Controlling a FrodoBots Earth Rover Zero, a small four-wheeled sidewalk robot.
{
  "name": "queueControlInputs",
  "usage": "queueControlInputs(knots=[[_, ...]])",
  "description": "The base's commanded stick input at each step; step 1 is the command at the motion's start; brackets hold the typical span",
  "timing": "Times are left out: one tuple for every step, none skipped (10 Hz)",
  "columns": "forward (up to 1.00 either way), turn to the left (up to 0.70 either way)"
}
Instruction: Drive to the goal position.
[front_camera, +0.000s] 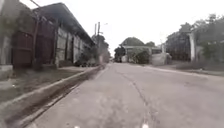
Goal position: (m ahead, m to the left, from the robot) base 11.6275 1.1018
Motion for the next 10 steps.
queueControlInputs(knots=[[1.00, -0.06], [1.00, -0.06], [1.00, -0.06], [1.00, -0.06], [1.00, -0.06], [1.00, -0.06], [1.00, -0.06], [1.00, -0.05], [1.00, -0.04], [1.00, -0.04]])
